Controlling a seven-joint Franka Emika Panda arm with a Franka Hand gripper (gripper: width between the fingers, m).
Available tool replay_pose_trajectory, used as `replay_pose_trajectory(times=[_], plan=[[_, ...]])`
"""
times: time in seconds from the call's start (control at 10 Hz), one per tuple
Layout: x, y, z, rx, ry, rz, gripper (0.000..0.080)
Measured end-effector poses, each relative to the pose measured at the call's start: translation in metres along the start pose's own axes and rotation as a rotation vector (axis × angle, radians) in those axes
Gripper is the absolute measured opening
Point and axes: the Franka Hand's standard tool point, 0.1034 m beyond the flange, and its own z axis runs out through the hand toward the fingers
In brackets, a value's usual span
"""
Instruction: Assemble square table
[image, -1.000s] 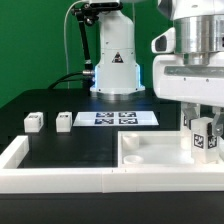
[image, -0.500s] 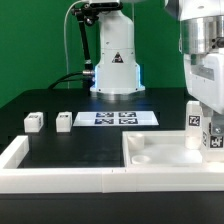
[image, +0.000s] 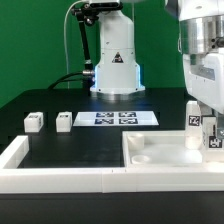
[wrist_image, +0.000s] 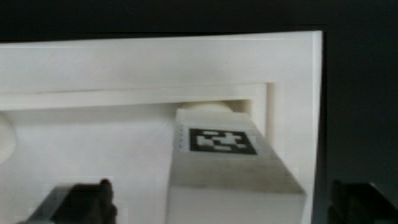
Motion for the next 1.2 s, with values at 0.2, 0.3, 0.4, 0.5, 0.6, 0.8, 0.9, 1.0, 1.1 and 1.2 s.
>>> replay_pose_trajectory(times=[0.2, 0.3, 0.4, 0.5, 0.6, 0.8, 0.9, 1.0, 1.1, 1.2], plan=[[-0.0024, -0.0004, -0.0003, -0.001, -0.002, -0.24, 0.0641], [-0.0012, -0.0005, -0.0002, -0.001, -0.003, -0.36, 0.0648], [-0.0017, -0.0003, -0.0005, -0.007, -0.004, -0.449, 0.0648], [-0.0023, -0.0009, -0.0013, -0.012, -0.003, -0.543, 0.0649], [-0.0009, -0.0019, -0.0019, -0.013, 0.001, -0.641, 0.0649], [0.0048, -0.002, -0.002, -0.026, 0.003, -0.832, 0.0649], [0.0052, -0.0017, -0.0024, -0.044, 0.0, -0.927, 0.0649], [0.0045, -0.0023, -0.0031, -0.059, 0.002, -1.02, 0.0649], [0.0033, -0.003, -0.0038, -0.064, 0.004, -1.08, 0.0649], [0.0024, -0.0036, -0.0043, -0.064, 0.003, -1.126, 0.0649]])
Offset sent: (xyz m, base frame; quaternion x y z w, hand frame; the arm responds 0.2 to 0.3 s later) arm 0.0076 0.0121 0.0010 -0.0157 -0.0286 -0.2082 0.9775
